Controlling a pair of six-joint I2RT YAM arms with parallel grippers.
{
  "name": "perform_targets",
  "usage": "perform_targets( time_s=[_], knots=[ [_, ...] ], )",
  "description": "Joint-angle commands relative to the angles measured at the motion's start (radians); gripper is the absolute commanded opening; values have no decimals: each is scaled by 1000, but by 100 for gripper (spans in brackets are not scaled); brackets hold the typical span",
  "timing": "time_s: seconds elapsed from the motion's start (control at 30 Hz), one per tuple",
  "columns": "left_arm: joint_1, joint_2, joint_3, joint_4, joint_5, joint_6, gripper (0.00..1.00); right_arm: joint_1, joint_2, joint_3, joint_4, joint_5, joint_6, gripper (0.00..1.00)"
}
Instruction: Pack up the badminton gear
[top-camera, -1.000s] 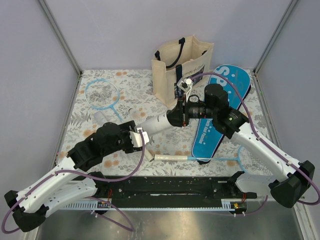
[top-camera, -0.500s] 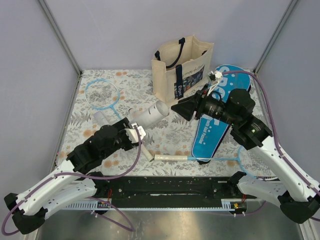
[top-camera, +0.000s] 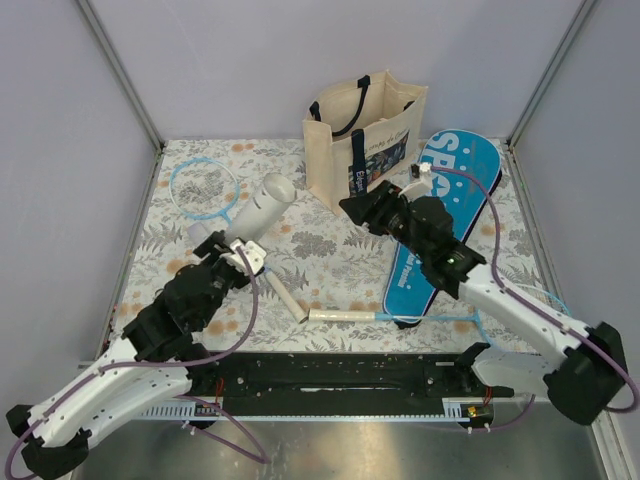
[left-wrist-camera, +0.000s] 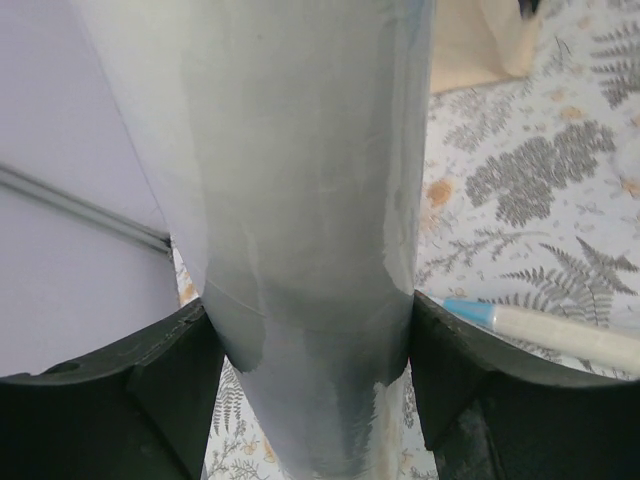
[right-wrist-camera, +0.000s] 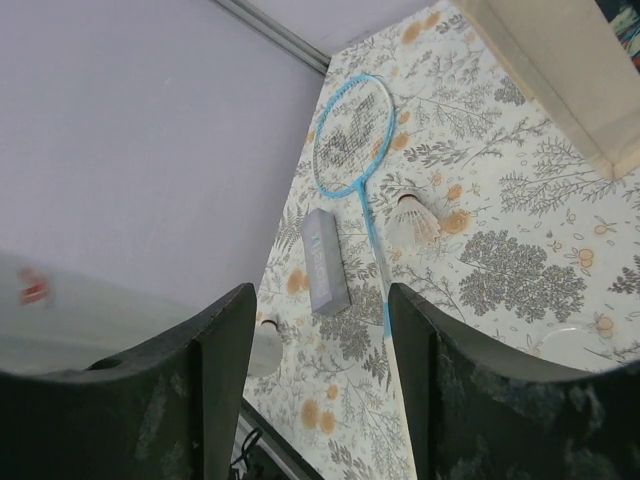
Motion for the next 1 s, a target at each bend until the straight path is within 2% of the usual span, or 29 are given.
perform_targets(
  time_s=[0.0,0.17,0.3,0.53,0.97],
  knots=[
    [0,-117,-26,185,-93,-21,43,8,175,17,192,23,158,63],
    [-1,-235,-78,189,-40,-70,43,42,428,116,249,43,232,63],
    [-1,-278,-84,156,-10,-136,43,91,607,220,268,81,295,64],
    [0,-318,-87,116,52,-151,44,151,890,415,277,115,370,64],
    [0,-360,-15,-13,109,-222,44,186,1154,679,196,135,506,65]
  ],
)
